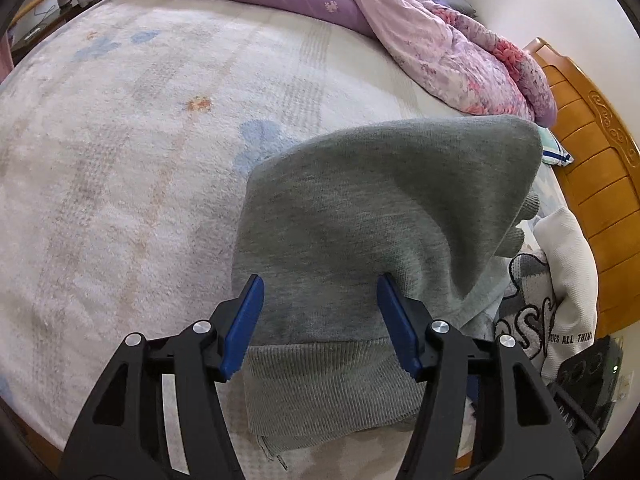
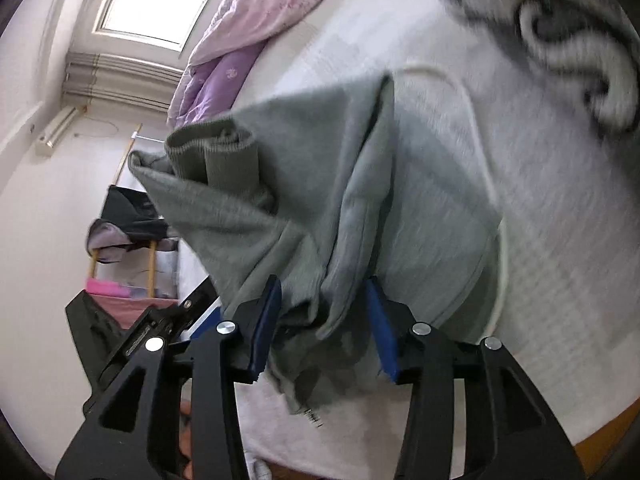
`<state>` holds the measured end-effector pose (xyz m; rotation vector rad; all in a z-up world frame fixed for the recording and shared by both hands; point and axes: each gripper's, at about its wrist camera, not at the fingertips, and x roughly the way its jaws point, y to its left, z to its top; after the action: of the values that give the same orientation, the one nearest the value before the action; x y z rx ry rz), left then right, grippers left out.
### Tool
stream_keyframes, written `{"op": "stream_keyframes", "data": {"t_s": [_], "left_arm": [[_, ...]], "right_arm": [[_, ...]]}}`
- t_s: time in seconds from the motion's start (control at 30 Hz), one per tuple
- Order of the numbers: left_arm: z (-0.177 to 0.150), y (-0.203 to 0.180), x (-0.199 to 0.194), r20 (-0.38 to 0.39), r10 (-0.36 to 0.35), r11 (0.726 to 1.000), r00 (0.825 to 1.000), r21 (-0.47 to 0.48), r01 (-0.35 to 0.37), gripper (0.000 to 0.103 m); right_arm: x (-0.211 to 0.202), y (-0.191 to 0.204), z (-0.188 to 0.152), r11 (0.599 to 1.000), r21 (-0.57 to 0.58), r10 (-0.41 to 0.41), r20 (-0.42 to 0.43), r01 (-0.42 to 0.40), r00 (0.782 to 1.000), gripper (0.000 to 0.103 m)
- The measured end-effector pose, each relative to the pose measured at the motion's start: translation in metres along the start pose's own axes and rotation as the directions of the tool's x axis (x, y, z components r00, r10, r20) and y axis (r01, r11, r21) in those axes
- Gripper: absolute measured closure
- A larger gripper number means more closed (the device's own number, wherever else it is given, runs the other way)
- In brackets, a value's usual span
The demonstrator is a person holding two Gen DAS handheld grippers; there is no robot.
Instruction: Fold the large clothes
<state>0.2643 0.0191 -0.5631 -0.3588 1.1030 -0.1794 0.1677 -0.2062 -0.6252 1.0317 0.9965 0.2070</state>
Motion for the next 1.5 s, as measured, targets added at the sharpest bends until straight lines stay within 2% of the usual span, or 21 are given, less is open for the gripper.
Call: {"op": "stream_keyframes", "data": {"t_s": [0.13, 0.17, 0.2, 0.27, 0.3, 0.37, 0.4, 0.5, 0.57, 0.67, 0.73, 0.83, 0.9, 0.93, 1.0, 1.07, 1.17, 1.23, 1.3, 1.4, 1.5], "left_arm": [[0.000, 0.000, 0.001, -0.003, -0.001, 1.000, 1.000, -0.002, 0.001, 0.044], [0.000, -0.001, 0.001, -0.004, 0.001, 1.000, 1.000, -0.002, -0.001, 0.044], [0.000, -0.001, 0.000, -0.005, 0.000, 1.000, 1.000, -0.002, 0.000, 0.044], [0.000, -0.002, -0.002, -0.006, -0.007, 1.000, 1.000, 0.003, 0.007, 0.043], [0.000, -0.004, -0.005, -0.003, -0.006, 1.000, 1.000, 0.006, 0.006, 0.042], [0.000, -0.003, -0.013, 0.016, -0.010, 1.000, 1.000, 0.001, 0.010, 0.030], [0.000, -0.003, -0.017, 0.025, -0.006, 1.000, 1.000, -0.003, 0.006, 0.029], [0.000, -0.001, -0.019, 0.018, 0.002, 1.000, 1.000, -0.012, -0.002, 0.027], [-0.002, -0.003, -0.009, -0.015, -0.036, 0.999, 0.999, -0.015, 0.036, 0.014], [-0.007, -0.018, 0.008, -0.062, -0.074, 0.997, 0.995, 0.003, 0.075, 0.014], [-0.010, -0.026, 0.007, -0.052, -0.077, 0.997, 0.996, 0.017, 0.078, 0.014], [-0.020, -0.036, 0.006, -0.059, -0.132, 0.990, 0.990, 0.049, 0.134, 0.014], [-0.018, -0.045, 0.016, -0.066, -0.049, 0.993, 0.997, 0.104, 0.056, 0.013], [-0.014, -0.046, 0.026, -0.095, -0.035, 0.994, 0.995, 0.100, 0.045, 0.012], [-0.006, -0.043, 0.052, -0.166, -0.043, 0.997, 0.985, 0.058, 0.053, 0.012], [0.004, -0.043, 0.068, -0.197, -0.034, 0.998, 0.980, 0.043, 0.043, 0.012], [0.009, -0.049, 0.071, -0.202, -0.022, 0.998, 0.979, 0.055, 0.033, 0.012], [0.007, -0.051, 0.067, -0.193, -0.013, 0.998, 0.981, 0.061, 0.025, 0.012], [0.003, -0.045, 0.067, -0.207, -0.032, 0.999, 0.978, 0.024, 0.038, 0.012], [0.004, -0.045, 0.069, -0.207, -0.039, 0.999, 0.978, 0.017, 0.043, 0.012], [0.005, -0.050, 0.065, -0.188, -0.019, 0.996, 0.982, 0.086, 0.036, 0.012]], "right_arm": [[0.017, 0.010, -0.001, 1.000, -0.019, 0.022, -0.019, -0.022, 1.000, 0.063], [0.021, 0.013, 0.000, 0.999, -0.031, 0.007, -0.012, -0.008, 1.000, 0.082], [0.024, 0.016, 0.004, 0.999, -0.045, -0.019, 0.006, 0.019, 1.000, 0.092], [0.016, 0.022, 0.005, 0.997, -0.071, -0.034, 0.037, 0.037, 0.999, 0.093], [0.005, 0.028, 0.004, 0.994, -0.097, -0.050, 0.069, 0.056, 0.996, 0.094], [-0.013, 0.029, 0.000, 0.994, -0.086, -0.053, 0.109, 0.062, 0.993, 0.094], [-0.025, 0.027, -0.002, 0.996, -0.064, -0.051, 0.129, 0.060, 0.990, 0.094], [-0.053, 0.012, -0.005, 0.991, -0.025, -0.122, 0.181, 0.128, 0.976, 0.094], [-0.055, -0.012, -0.004, 0.986, 0.049, -0.167, 0.166, 0.161, 0.972, 0.094], [-0.034, -0.044, -0.002, 0.970, 0.119, -0.224, 0.096, 0.213, 0.970, 0.093], [-0.022, -0.052, 0.000, 0.967, 0.143, -0.225, 0.075, 0.213, 0.971, 0.093], [-0.014, -0.050, 0.003, 0.967, 0.127, -0.230, 0.056, 0.221, 0.972, 0.093], [-0.013, -0.047, 0.006, 0.967, 0.107, -0.239, 0.050, 0.233, 0.970, 0.092], [-0.013, -0.044, 0.006, 0.965, 0.090, -0.253, 0.050, 0.248, 0.966, 0.091], [-0.014, -0.041, 0.007, 0.961, 0.083, -0.266, 0.043, 0.262, 0.963, 0.089], [-0.019, -0.027, 0.010, 0.957, 0.058, -0.287, 0.043, 0.285, 0.957, 0.085], [-0.045, 0.010, 0.014, 0.925, -0.055, -0.368, 0.101, 0.375, 0.924, 0.082], [-0.056, 0.031, 0.018, 0.919, -0.111, -0.362, 0.152, 0.379, 0.920, 0.082], [-0.054, 0.053, 0.032, 0.926, -0.174, -0.298, 0.203, 0.334, 0.933, 0.083], [-0.026, 0.072, 0.060, 0.919, -0.255, -0.243, 0.233, 0.300, 0.942, 0.096], [0.015, 0.078, 0.089, 0.919, -0.290, -0.202, 0.231, 0.266, 0.952, 0.099]]}}
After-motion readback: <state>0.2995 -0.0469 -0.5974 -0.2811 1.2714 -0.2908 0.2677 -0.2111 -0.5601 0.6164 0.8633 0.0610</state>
